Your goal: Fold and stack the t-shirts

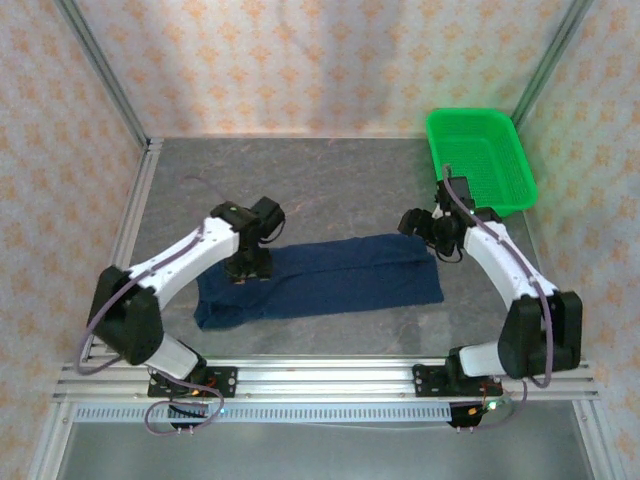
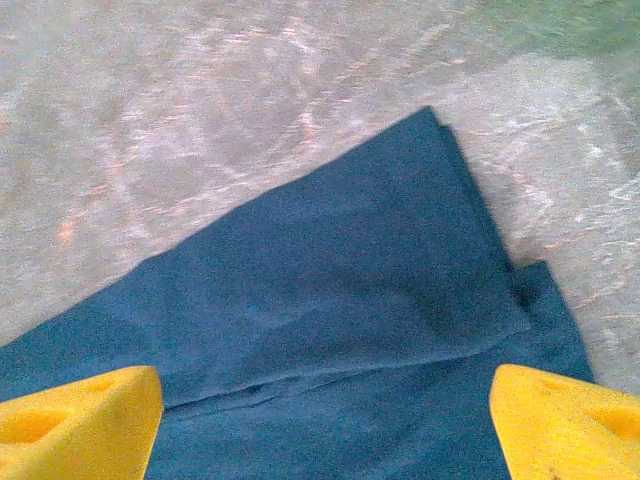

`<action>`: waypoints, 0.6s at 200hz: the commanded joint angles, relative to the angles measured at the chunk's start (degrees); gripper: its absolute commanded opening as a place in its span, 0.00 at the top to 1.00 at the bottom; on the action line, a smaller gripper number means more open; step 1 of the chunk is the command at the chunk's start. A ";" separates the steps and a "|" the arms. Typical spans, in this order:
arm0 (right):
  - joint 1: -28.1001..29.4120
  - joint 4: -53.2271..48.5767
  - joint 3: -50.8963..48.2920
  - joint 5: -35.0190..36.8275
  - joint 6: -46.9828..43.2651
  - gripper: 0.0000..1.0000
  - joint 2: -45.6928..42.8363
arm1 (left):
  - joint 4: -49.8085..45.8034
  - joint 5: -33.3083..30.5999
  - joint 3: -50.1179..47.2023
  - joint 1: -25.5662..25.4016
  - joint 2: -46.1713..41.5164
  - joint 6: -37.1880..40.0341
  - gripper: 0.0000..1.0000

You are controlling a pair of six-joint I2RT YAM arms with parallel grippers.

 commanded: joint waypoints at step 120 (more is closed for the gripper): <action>0.38 0.09 -3.46 -2.05 -1.80 0.14 -4.68 | 0.56 -5.07 -3.49 -4.04 13.17 2.40 0.76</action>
